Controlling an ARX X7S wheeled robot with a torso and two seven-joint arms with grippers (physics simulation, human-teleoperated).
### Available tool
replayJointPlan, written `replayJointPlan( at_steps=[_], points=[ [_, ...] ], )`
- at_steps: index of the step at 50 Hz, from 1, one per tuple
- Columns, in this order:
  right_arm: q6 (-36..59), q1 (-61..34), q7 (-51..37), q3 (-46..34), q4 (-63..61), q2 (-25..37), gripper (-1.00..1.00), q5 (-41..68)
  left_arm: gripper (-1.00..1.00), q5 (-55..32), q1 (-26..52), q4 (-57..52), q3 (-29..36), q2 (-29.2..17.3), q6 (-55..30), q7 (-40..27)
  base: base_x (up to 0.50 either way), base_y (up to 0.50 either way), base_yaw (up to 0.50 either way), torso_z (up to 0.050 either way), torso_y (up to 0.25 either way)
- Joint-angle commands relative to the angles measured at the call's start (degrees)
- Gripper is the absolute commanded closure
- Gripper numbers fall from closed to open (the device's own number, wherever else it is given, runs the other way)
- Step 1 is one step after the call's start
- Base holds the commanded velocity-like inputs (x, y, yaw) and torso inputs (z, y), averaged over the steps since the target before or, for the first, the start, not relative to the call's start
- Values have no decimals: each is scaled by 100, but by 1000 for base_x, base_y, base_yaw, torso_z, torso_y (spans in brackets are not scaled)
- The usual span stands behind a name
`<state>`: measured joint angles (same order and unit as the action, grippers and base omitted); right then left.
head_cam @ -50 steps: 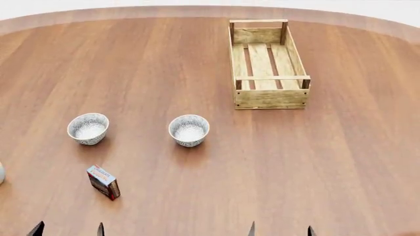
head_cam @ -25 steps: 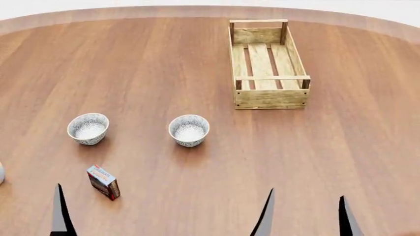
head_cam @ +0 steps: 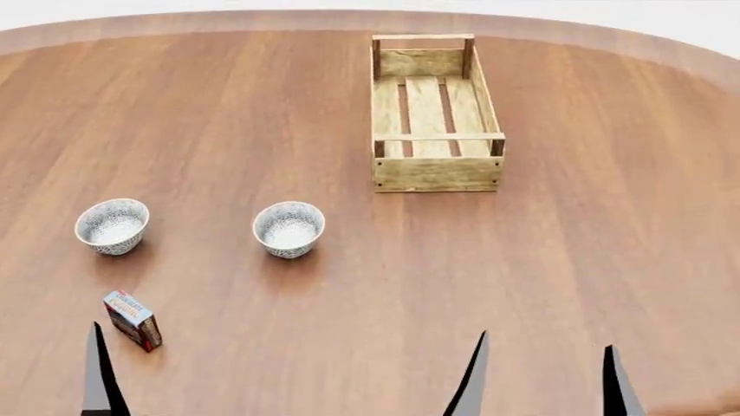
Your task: Stack the right bowl on the left bowl and place them in the tray.
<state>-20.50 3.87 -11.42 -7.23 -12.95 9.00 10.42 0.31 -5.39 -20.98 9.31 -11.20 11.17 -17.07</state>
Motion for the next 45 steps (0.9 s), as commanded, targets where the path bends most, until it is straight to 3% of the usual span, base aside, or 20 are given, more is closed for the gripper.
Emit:
replayJointPlan(
  at_steps=[1, 20, 28, 45],
  points=[
    [-12, 11, 64, 54, 1, -55, -100, -43, -100, 75, -18, 24, -82, 63, 116, 65, 0, -500, 0, 0, 0],
    [29, -13, -38, -37, 10, 14, -100, 1, -100, 68, -37, -35, -33, -10, 98, -28, 0, -500, 0, 0, 0],
    [290, -33, -146, -79, -119, 51, -100, -18, -100, 31, -32, -16, -23, -41, 114, -56, 32, 0, 0, 0, 0],
    [278, -36, -268, -177, -183, 143, -100, -301, -100, 26, -50, -51, 26, -102, 141, -120, 491, 0, 0, 0, 0]
  ],
)
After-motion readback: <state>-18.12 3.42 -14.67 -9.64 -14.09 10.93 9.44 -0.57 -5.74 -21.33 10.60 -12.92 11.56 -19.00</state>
